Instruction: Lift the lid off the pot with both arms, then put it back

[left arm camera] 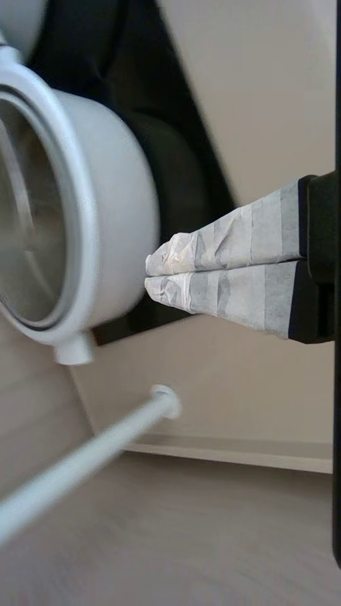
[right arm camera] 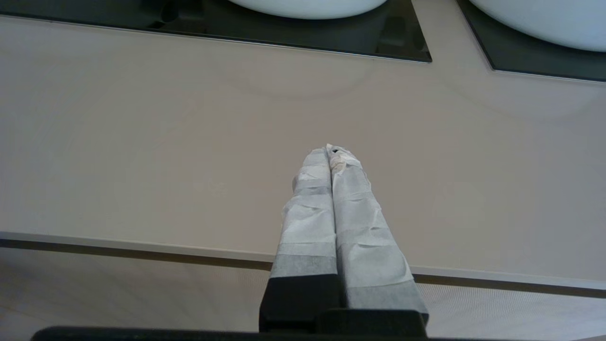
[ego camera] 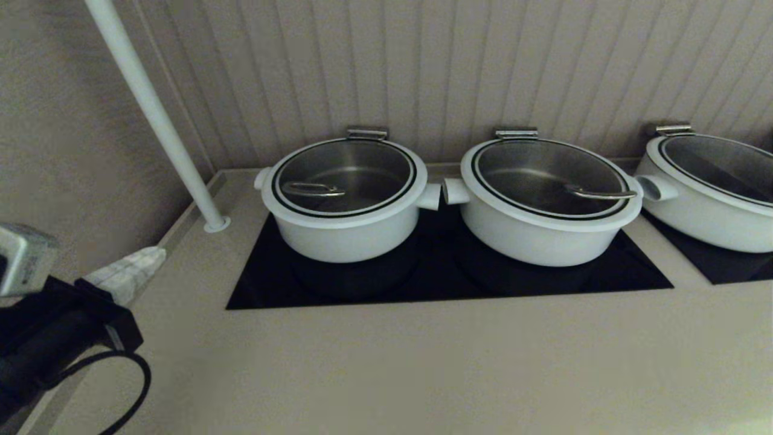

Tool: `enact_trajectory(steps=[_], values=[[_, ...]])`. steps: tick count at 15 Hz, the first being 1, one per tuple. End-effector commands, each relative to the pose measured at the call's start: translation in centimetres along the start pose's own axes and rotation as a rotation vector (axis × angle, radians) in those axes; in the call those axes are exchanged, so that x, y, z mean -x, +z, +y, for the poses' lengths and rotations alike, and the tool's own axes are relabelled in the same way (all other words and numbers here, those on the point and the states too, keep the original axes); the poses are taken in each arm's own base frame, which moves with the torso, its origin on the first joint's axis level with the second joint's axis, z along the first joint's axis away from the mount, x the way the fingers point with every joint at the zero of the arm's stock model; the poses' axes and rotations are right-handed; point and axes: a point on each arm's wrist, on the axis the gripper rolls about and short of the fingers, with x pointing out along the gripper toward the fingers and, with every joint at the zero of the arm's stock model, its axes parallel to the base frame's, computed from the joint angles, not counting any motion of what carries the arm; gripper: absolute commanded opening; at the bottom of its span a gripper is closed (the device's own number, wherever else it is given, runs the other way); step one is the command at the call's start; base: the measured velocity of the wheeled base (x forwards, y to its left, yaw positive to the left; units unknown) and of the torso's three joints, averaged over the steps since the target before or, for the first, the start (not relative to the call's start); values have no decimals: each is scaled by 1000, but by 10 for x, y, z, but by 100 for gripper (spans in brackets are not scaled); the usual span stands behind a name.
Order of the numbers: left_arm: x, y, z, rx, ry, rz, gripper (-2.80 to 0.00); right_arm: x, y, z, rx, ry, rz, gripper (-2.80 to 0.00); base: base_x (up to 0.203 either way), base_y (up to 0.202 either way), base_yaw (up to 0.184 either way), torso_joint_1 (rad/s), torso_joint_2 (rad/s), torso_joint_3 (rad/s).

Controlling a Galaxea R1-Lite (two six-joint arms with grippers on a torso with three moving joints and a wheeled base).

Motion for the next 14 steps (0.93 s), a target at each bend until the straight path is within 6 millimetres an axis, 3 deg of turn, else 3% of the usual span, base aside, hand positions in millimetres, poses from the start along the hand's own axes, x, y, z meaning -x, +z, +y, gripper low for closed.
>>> enact_trajectory(steps=[1, 9, 14], values=[[30, -8, -7, -4, 8, -14, -280, 0, 0, 0, 2, 1, 0, -280, 0, 0, 0, 0, 0, 0], [122, -44, -29, 11, 66, 56, -280, 0, 0, 0, 1, 0, 0, -280, 0, 0, 0, 0, 0, 0], [159, -75, -43, 11, 166, 71, -280, 0, 0, 0, 1, 1, 0, -280, 0, 0, 0, 0, 0, 0]])
